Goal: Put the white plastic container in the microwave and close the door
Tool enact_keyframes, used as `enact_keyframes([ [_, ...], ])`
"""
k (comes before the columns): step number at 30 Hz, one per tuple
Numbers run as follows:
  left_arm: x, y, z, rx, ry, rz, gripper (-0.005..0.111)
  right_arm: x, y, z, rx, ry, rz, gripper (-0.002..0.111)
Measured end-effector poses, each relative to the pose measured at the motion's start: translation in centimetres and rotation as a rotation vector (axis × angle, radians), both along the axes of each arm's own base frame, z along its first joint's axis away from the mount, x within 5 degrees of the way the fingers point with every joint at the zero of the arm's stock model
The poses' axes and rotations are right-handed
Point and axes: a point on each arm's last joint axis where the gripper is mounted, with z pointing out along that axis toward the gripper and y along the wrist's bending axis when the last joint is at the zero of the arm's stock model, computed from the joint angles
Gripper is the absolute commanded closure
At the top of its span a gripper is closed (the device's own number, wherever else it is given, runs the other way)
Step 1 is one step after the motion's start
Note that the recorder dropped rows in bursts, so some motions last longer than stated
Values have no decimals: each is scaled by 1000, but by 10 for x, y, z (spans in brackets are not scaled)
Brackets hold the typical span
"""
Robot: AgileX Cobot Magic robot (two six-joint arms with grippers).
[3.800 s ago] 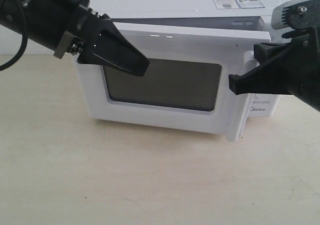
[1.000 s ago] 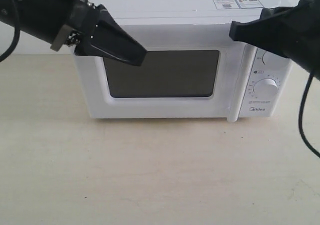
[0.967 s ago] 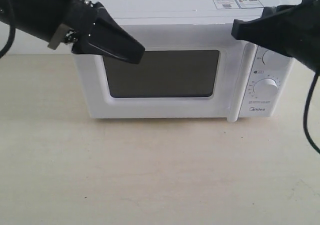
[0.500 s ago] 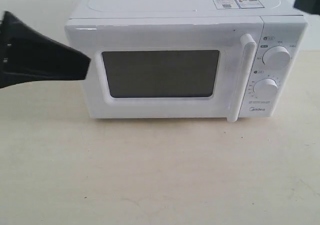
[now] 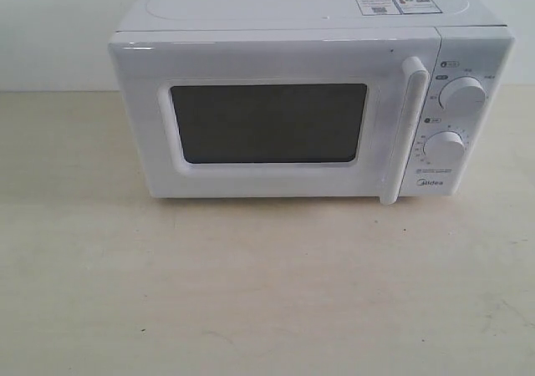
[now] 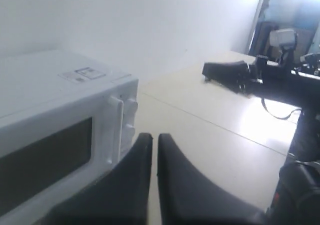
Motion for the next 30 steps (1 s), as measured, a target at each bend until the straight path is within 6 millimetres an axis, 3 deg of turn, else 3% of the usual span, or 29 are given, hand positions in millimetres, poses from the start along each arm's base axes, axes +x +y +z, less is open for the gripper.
enact_keyframes([
  [4,-12,9,-1,-53,-66,38,102,-4,-3,-13,21,19,-7,106],
  [24,-16,11,0,-62,-90,53,102,-4,-4,-13,25,22,-13,106],
  [30,-24,22,-10,36,-208,211,102,-4,-4,-13,25,22,-13,106],
])
